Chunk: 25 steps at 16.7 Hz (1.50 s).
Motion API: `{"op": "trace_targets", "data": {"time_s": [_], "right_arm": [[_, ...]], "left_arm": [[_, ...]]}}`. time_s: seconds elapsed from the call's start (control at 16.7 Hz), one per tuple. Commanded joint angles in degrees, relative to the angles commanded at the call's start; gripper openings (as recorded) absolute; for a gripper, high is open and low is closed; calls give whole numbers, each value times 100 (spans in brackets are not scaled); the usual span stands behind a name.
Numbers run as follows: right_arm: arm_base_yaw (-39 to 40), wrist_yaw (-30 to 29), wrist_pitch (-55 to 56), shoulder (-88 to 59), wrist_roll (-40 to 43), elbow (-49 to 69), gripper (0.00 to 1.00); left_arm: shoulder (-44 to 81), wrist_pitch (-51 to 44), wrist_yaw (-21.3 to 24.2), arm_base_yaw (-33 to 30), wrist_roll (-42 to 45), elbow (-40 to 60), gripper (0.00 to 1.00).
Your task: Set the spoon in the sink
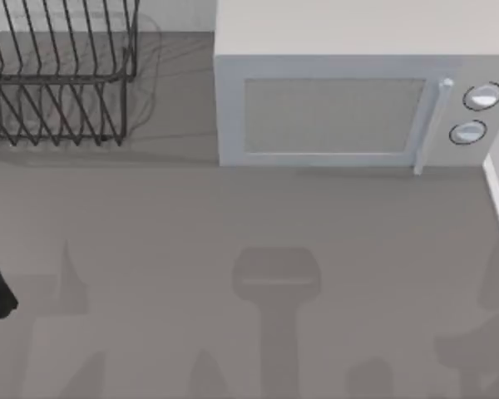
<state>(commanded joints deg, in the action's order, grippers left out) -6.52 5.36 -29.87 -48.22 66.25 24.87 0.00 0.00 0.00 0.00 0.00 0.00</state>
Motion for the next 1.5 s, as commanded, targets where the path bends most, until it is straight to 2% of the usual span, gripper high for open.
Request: {"op": "trace_targets", "data": {"time_s": [0.36,0.78,1.08,1.5], "right_arm": [[-978,-57,-1594,-2155,3686,1249,100],[-2350,-378,-2704,-3390,6639,2447,100],[-2976,-550,-2982,-3581,7602,2896,100],[-3005,-557,-2973,-3581,7676,2905,100]], "left_arm": [[0,0,0,0,0,0,100],[0,0,0,0,0,0,100],[0,0,0,0,0,0,100],[0,0,0,0,0,0,100]]}}
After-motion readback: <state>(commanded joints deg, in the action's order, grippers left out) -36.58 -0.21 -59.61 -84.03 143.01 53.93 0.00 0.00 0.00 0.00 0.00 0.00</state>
